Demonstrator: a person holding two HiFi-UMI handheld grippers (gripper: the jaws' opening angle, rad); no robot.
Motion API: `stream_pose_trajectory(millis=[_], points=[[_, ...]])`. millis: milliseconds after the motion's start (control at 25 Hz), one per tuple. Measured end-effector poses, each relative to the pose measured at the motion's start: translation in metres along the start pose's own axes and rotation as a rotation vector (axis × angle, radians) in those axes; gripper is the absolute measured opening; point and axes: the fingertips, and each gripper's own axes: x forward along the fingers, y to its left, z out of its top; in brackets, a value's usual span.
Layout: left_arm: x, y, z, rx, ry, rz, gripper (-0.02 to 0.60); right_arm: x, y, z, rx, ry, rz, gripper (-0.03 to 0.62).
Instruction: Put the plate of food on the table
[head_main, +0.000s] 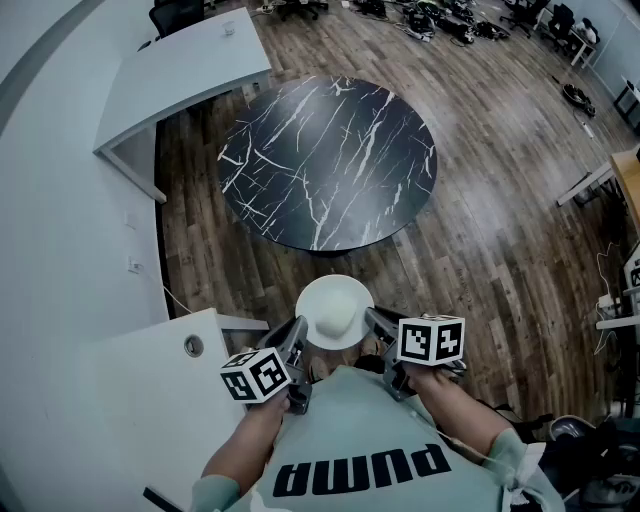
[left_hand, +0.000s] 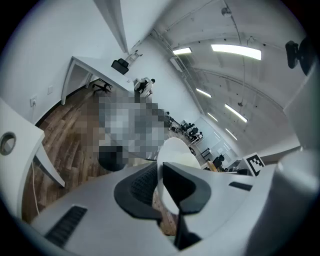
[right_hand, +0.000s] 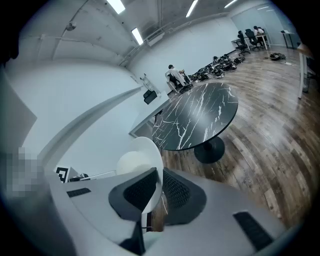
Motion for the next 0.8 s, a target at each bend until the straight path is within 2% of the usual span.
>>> stream_pose_trajectory(millis=[440,800], points=[[0.088,-0.062,0.017,0.053,0.003,0.028,0.041,-0.027,-0.074,0.076,0.027,-0.053,0.042,0.041],[0.13,-0.068,0.024,0.045,0.032,0.052,0.041,-0.018,-0.108,0.103,0.067,-0.045,0.034,0.041]])
